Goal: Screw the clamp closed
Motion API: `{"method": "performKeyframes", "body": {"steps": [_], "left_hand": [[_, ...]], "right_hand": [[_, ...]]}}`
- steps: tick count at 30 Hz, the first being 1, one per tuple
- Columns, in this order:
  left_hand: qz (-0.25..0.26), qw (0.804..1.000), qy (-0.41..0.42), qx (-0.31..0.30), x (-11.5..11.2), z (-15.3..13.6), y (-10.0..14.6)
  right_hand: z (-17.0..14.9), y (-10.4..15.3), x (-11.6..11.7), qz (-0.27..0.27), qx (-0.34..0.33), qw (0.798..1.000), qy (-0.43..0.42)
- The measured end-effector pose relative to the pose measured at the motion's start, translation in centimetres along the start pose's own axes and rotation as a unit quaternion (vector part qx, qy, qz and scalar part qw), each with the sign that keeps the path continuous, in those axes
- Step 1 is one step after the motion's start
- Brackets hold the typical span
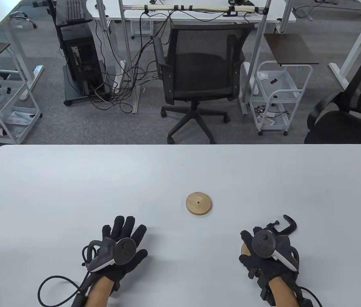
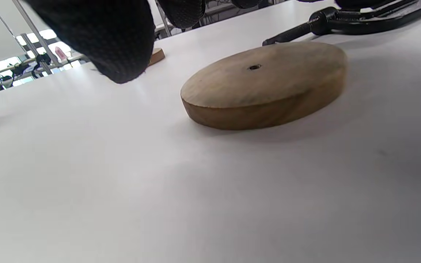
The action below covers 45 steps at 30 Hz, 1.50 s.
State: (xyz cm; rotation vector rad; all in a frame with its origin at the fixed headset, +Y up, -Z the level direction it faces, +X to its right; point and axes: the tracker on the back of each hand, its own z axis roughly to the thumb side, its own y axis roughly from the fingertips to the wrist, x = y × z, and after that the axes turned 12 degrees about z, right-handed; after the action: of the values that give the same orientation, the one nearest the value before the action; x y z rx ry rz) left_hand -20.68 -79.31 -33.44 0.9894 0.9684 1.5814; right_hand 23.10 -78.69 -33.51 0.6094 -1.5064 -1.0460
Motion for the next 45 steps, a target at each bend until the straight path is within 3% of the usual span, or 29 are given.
{"method": "performKeyframes", "body": {"steps": [7, 18, 32, 38, 45], "left_hand": [[0.007, 1.0, 0.0, -0.007, 0.1, 0.2, -0.1], [0.004, 1.0, 0.002, -0.003, 0.3, 0.1, 0.0], [-0.002, 1.0, 0.011, 0.001, 0.0, 0.4, 0.0], [-0.009, 1.0, 0.015, 0.0, -0.2, 0.7, 0.0], [-0.011, 1.0, 0.021, -0.002, -0.2, 1.0, 0.1]], "right_hand": [[0.0, -1.2, 0.9, 0.044, 0.025, 0.999, 0.017], [2.0, -1.2, 1.7, 0.086, 0.006, 0.995, 0.051], [2.6, -3.0, 1.7, 0.148, 0.032, 0.988, 0.026], [2.3, -3.8, 1.4, 0.132, 0.029, 0.991, 0.0], [2.0, -3.0, 1.8, 0.041, 0.025, 0.999, 0.009]]}}
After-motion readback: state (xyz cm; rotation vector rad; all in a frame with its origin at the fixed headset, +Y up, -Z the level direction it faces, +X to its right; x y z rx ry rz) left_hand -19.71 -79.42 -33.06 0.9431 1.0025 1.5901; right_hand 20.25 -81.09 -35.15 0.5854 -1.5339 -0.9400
